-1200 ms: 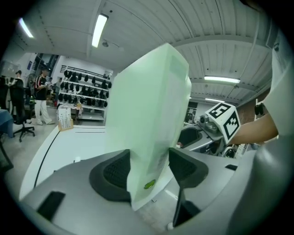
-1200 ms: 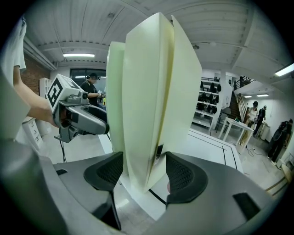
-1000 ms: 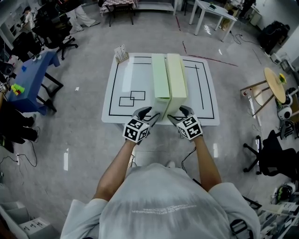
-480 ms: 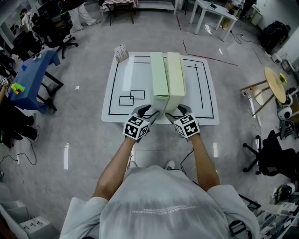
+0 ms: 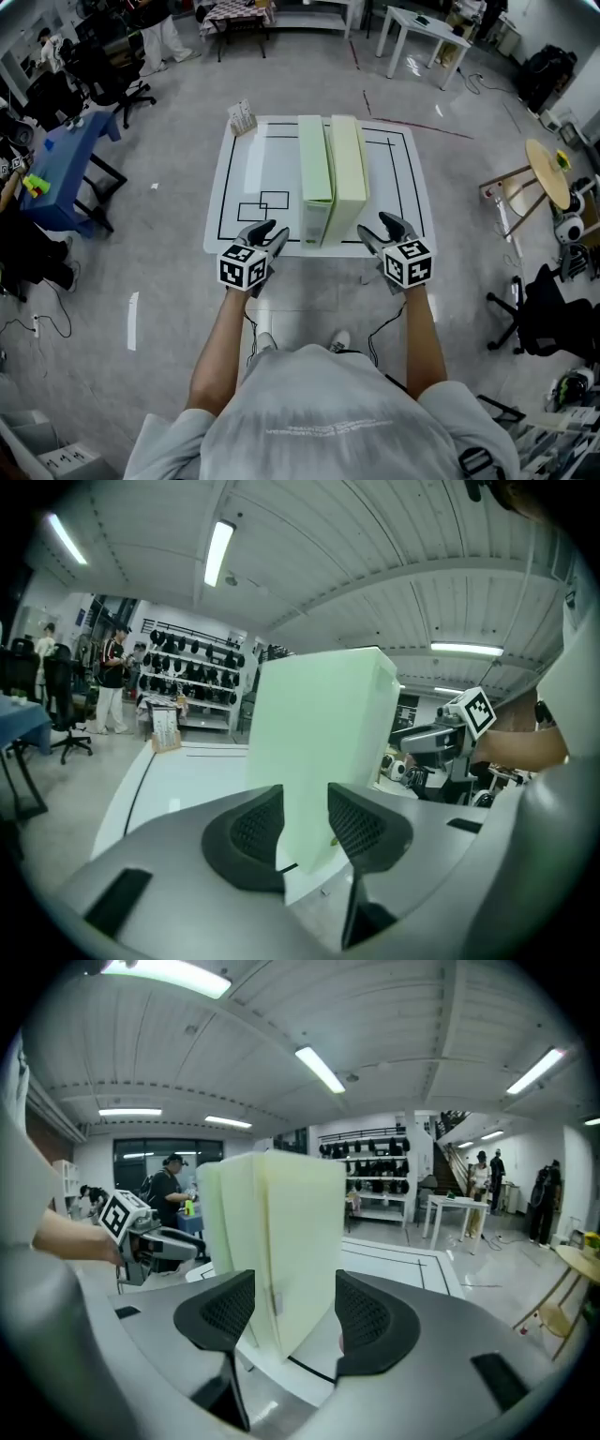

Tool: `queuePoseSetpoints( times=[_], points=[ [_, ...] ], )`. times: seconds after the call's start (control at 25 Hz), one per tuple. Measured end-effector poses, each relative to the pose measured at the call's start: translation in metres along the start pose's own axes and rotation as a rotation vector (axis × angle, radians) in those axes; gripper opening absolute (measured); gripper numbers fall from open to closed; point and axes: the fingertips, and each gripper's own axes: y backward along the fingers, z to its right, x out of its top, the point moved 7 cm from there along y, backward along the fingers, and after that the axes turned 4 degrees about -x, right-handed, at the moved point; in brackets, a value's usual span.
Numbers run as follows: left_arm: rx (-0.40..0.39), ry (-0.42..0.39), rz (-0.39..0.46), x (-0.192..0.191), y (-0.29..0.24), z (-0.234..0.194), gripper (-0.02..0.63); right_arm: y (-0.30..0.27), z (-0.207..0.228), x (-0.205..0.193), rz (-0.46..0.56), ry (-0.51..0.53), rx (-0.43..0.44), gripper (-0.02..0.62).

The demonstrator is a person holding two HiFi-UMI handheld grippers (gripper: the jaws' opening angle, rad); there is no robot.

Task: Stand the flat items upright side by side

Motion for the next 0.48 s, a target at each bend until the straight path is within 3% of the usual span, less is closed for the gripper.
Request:
queuePoseSetpoints(
  times=[0.12, 0.24, 0.32, 0.48],
  points=[
    [0.074, -0.023, 0.047, 0.025, 0.022, -0.016, 0.096, 0.022, 0.021, 0.020, 0.056, -0.028, -0.101, 0.211],
    [0.145, -0.134, 0.099, 0.062, 0.041, -0.024, 0.066, 0.044, 0.030, 0.043, 0.109, -0.051, -0.187, 0.038],
    [0.181, -0.216, 0.121, 0.090, 0.051, -0.023, 0.034, 0.058, 0.028, 0.063, 0.154, -0.073, -0.201, 0.029],
    [0.153, -0.223, 0.219, 0.141, 0.066, -0.005, 0.018, 0.080, 0.008, 0.113, 0.257, 0.033, -0.206, 0.028]
  ],
)
